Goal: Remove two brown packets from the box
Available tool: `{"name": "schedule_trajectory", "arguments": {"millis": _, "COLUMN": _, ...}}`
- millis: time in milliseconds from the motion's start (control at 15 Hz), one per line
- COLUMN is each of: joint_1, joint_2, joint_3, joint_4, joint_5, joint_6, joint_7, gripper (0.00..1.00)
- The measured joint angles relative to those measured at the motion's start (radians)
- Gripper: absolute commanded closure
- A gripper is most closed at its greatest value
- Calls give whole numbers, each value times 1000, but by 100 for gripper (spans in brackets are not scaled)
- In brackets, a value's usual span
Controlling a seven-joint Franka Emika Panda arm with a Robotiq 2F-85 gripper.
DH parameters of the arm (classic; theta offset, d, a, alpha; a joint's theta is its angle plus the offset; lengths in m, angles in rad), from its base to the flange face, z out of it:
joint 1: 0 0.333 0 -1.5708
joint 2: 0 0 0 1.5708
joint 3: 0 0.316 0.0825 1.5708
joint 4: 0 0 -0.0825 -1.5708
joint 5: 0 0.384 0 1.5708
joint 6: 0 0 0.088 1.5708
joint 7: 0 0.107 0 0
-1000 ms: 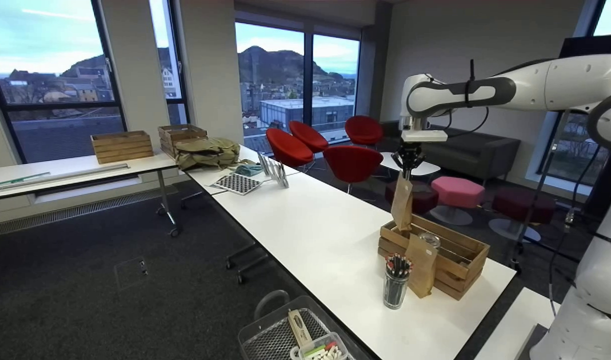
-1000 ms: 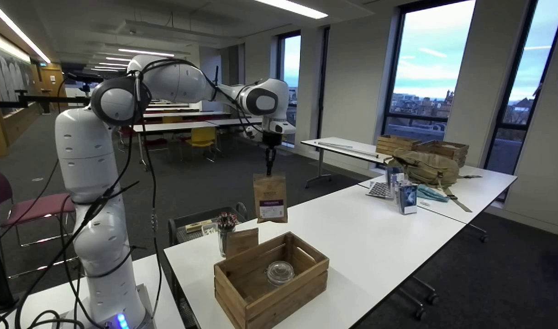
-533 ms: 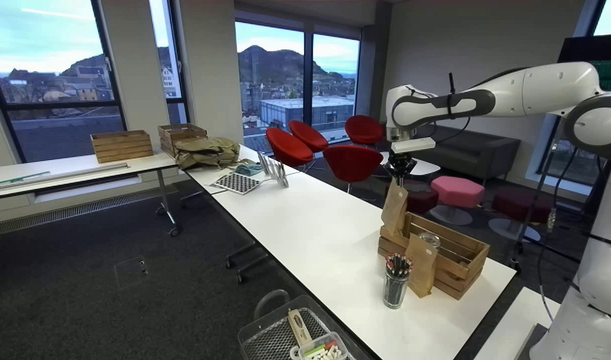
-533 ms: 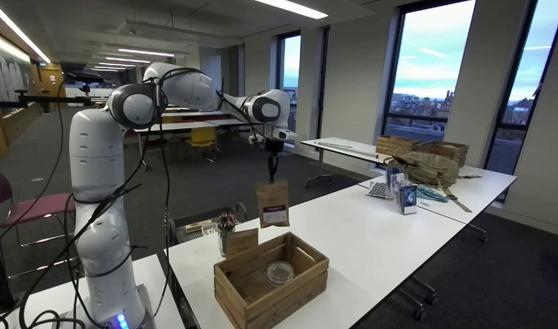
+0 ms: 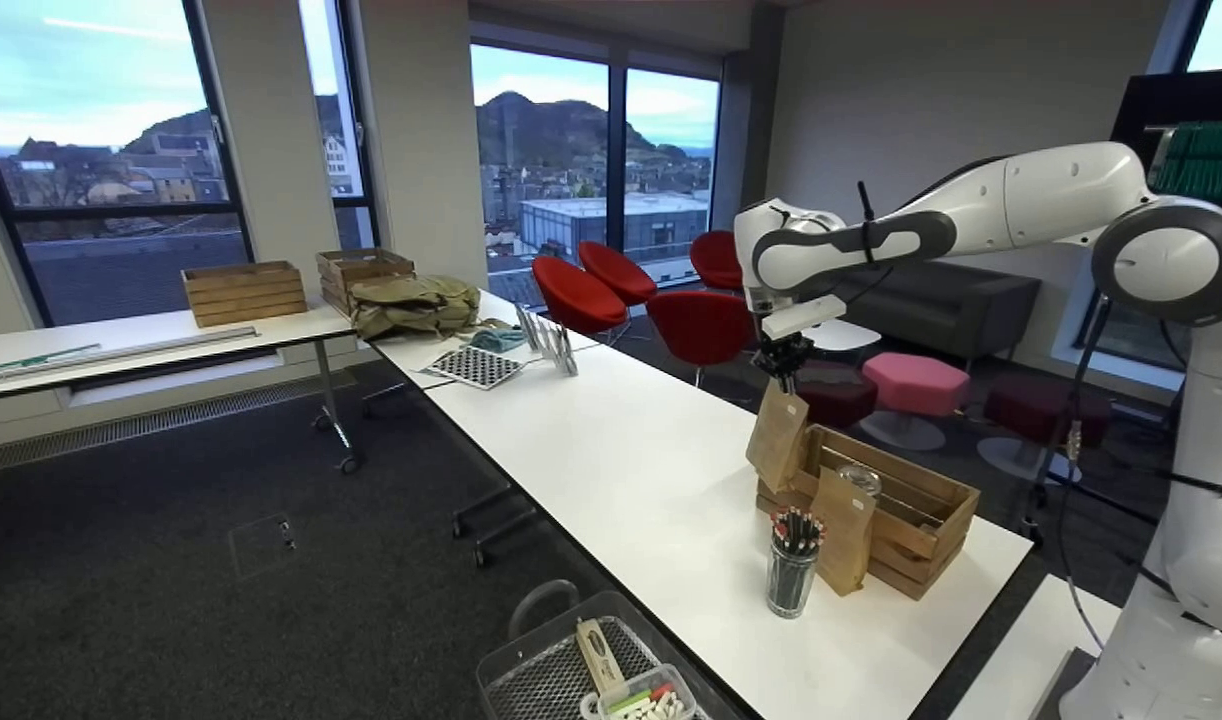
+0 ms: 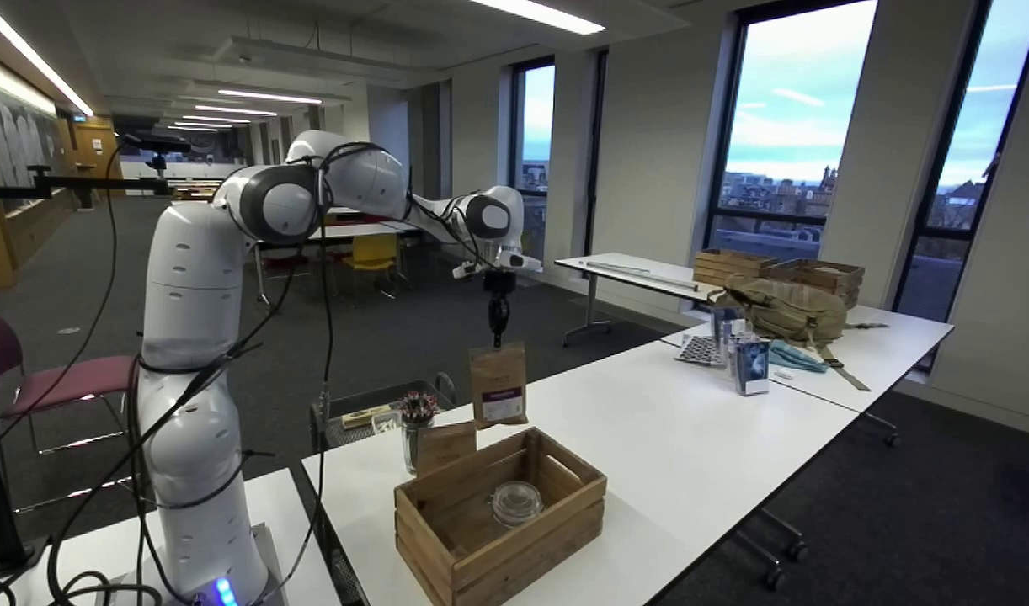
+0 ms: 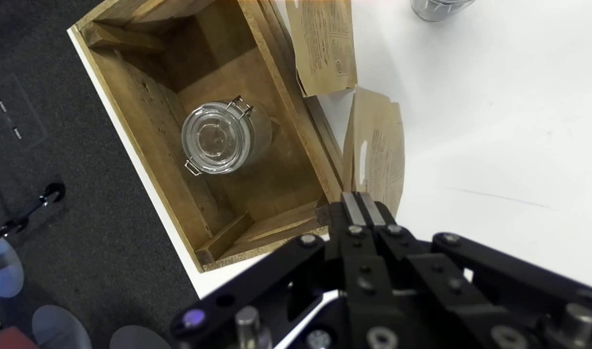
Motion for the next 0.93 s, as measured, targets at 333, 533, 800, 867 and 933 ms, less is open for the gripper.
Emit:
{"name": "schedule_trajectory", "arguments": {"millis": 333, "joint_1": 33, "joint_2": 54, "joint_3": 4, "joint_4": 31, "joint_5": -32, "joint_6": -27, "joint_7": -1, "gripper": 100}}
{"name": "schedule_trajectory", "arguments": {"millis": 533, "joint_1": 45, "joint_2": 103, "joint_3": 4, "joint_4": 50, "joint_5": -37, "joint_6": -28, "joint_7": -1, "gripper": 100}}
{"name": "schedule_trajectory", "arguments": {"millis": 800, "joint_1": 55, "joint_2": 181, "joint_3": 4, "joint_4": 76, "joint_5": -39, "joint_6": -27, "joint_7": -1, "gripper": 100}}
{"name": "schedule_trajectory", "arguments": {"millis": 867, "joint_1": 55, "joint_2": 200, "joint_3": 3, "joint_4": 82, "joint_5": -39, "joint_6": -26, "joint_7": -2, "gripper": 100}}
{"name": "schedule_trajectory", "arguments": {"millis": 933, "joint_1": 55, "joint_2": 218, "joint_3": 2, "joint_4": 89, "joint_5": -39, "joint_6": -25, "joint_7": -3, "gripper": 100}}
